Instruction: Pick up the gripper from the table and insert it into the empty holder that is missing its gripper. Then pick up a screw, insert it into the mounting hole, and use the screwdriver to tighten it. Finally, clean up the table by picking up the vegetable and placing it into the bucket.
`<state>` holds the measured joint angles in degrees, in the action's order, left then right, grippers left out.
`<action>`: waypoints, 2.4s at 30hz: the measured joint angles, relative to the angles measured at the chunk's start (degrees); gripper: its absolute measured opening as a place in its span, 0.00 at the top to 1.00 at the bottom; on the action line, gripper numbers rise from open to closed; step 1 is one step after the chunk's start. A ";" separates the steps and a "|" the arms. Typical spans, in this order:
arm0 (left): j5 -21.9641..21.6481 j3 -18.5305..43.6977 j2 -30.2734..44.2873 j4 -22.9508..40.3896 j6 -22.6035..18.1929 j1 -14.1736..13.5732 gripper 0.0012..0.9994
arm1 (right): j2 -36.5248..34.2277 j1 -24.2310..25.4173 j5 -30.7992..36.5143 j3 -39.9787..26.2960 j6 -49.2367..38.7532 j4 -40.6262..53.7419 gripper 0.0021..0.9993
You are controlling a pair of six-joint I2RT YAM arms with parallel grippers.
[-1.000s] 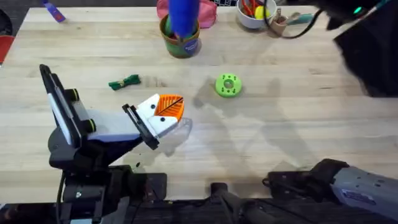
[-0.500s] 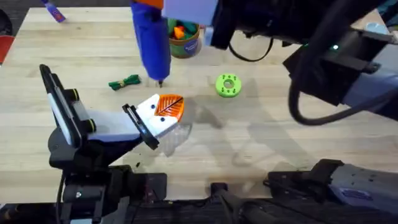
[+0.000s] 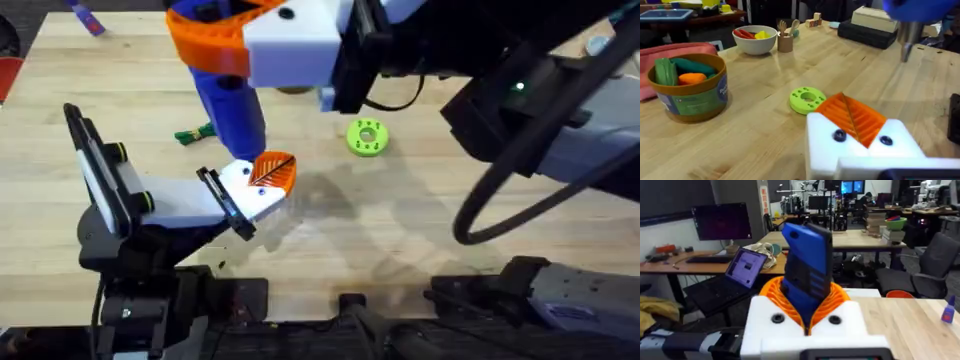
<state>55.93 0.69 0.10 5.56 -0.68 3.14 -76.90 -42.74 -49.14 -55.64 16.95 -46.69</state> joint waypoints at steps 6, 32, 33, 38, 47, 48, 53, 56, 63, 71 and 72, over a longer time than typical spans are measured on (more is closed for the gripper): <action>-0.01 0.00 0.00 0.00 -0.01 0.00 1.00 | -0.57 0.00 -1.30 0.00 -2.06 -0.62 0.98; 0.01 0.00 0.00 0.00 -0.01 0.00 1.00 | -6.10 -2.32 -1.75 0.00 -9.21 -1.34 0.98; -0.01 0.00 -0.01 0.00 0.00 0.00 1.00 | -6.10 -2.38 -1.75 0.00 -9.65 -1.36 0.98; -0.01 0.00 0.00 0.00 -0.01 0.00 1.00 | -6.10 -2.47 -1.73 0.00 -11.06 -1.34 0.98; 0.00 0.00 -0.01 0.00 0.00 0.00 1.00 | -6.10 -2.75 -1.74 0.00 -11.45 -1.33 0.98; 0.01 0.00 0.00 0.00 -0.01 0.00 1.00 | -6.10 -2.78 -1.73 0.00 -11.45 -1.32 0.98; -0.01 0.00 0.00 0.00 0.00 0.00 1.00 | -7.13 -2.80 -1.73 0.00 -11.45 -1.54 0.98; 0.01 0.00 0.00 0.00 0.01 0.00 1.00 | -8.37 -2.80 -1.73 0.00 -11.45 -1.41 0.98; 0.00 0.00 0.00 0.00 0.00 0.00 1.00 | -8.61 -2.80 -1.73 0.00 -11.45 -1.34 0.98; -0.01 0.00 0.00 0.00 0.01 0.00 1.00 | -8.61 -2.80 -1.73 0.00 -11.45 -1.36 0.98; -0.01 0.00 0.00 0.00 0.01 0.00 1.00 | -8.61 -2.80 -1.73 0.00 -11.45 -1.34 0.98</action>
<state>55.92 0.69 0.10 5.56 -0.67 3.14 -85.52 -45.54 -50.87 -55.64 5.50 -48.03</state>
